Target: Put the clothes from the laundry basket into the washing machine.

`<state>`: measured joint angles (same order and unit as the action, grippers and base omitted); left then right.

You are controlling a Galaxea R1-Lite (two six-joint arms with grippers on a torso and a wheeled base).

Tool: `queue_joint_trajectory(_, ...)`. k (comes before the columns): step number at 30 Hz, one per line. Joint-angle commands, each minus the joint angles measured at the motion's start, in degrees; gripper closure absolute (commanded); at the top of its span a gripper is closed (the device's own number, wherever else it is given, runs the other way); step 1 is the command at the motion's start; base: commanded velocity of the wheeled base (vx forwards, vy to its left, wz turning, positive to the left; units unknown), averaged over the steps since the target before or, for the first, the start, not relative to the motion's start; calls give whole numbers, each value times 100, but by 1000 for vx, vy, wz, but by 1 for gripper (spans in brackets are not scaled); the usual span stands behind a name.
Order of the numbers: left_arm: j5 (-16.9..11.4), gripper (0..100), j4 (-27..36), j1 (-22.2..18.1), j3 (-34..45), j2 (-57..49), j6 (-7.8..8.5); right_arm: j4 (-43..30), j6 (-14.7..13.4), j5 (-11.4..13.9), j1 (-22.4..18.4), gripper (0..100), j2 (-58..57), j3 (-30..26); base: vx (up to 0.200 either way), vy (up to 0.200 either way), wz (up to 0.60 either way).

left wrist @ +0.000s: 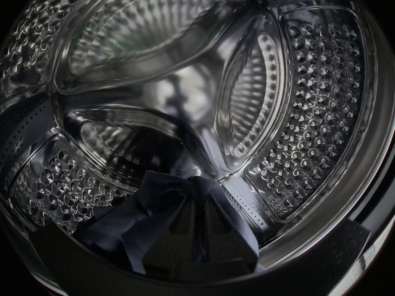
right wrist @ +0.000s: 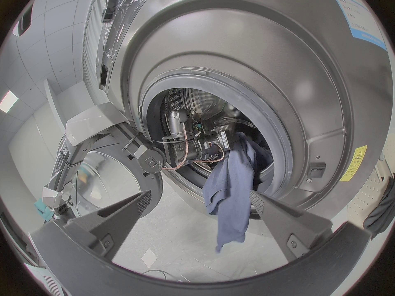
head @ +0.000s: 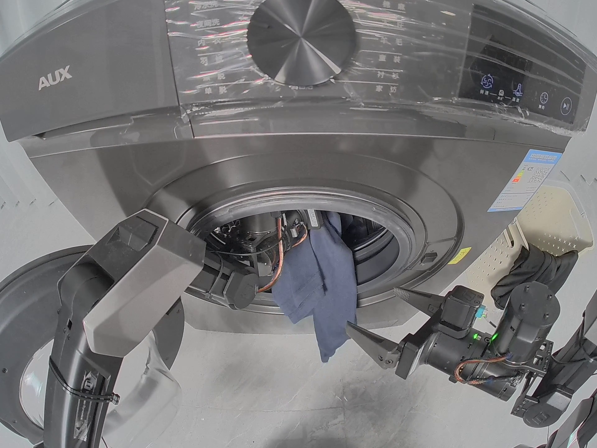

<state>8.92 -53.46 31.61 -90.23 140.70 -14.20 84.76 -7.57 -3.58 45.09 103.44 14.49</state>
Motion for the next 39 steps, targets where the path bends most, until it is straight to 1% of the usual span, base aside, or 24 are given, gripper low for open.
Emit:
queue_joint_trajectory(1, -75, 0, -16, 3, 252, 1, 14, -3, 1, 7, -1, 0, 10, 1, 0, 0, 0)
queue_joint_trajectory(2, -75, 0, -16, 12, 278, -8, 14, -3, 1, -2, -1, 0, 10, 1, 0, 0, 0)
queue_joint_trajectory(6, -119, 0, 63, 170, 885, -307, 5, 5, 1, -2, -1, 0, 36, -8, 0, 0, 0)
queue_joint_trajectory(8, -277, 0, 195, 249, 1192, -500, 5, 5, 1, -2, -1, 0, 36, -8, 0, 0, 0)
queue_joint_trajectory(9, -312, 0, 257, 267, 1272, -562, 5, 5, 1, 7, -1, 0, 36, -8, 0, 0, 0)
queue_joint_trajectory(12, -585, 0, 652, 355, 1799, -940, 23, 5, 1, -2, -1, 0, 45, -8, 0, 0, 0)
queue_joint_trajectory(15, -681, 0, 766, 399, 2010, -1001, 58, 5, 1, -2, -1, 0, 36, 1, 0, 0, 0)
queue_joint_trajectory(20, -690, 0, 766, 346, 2115, -781, 242, 5, 1, 7, 8, 0, 36, 1, 0, 0, 0)
queue_joint_trajectory(21, -699, 100, 775, 328, 2080, -729, 260, 5, 1, -2, 8, 0, 36, 1, 0, 0, 0)
queue_joint_trajectory(22, -699, 100, 775, 337, 2054, -702, 278, 5, 1, -2, 8, 0, 36, 1, 0, 0, 0)
queue_joint_trajectory(27, -690, 100, 723, 328, 1860, -606, 260, 5, 1, -2, 8, 0, 36, 10, 0, 0, 0)
queue_joint_trajectory(30, -567, 100, 696, 267, 1236, -482, 199, 5, 1, -2, 8, 0, 36, 1, 0, 0, 0)
queue_joint_trajectory(32, -383, 100, 670, 161, 920, -447, 119, 5, 1, -2, 8, 0, 36, 1, 0, 0, 0)
queue_joint_trajectory(34, -295, 100, 626, 126, 753, -412, 67, 5, 1, -2, 8, 0, 36, 1, 0, 0, 0)
queue_joint_trajectory(35, -180, 100, 520, 73, 463, -324, 14, 5, 1, -2, 8, 0, 36, 1, 0, 0, 0)
queue_joint_trajectory(39, -40, 100, 380, -32, 67, -228, -39, 5, 1, 7, 8, 0, 36, 1, 0, 0, 0)
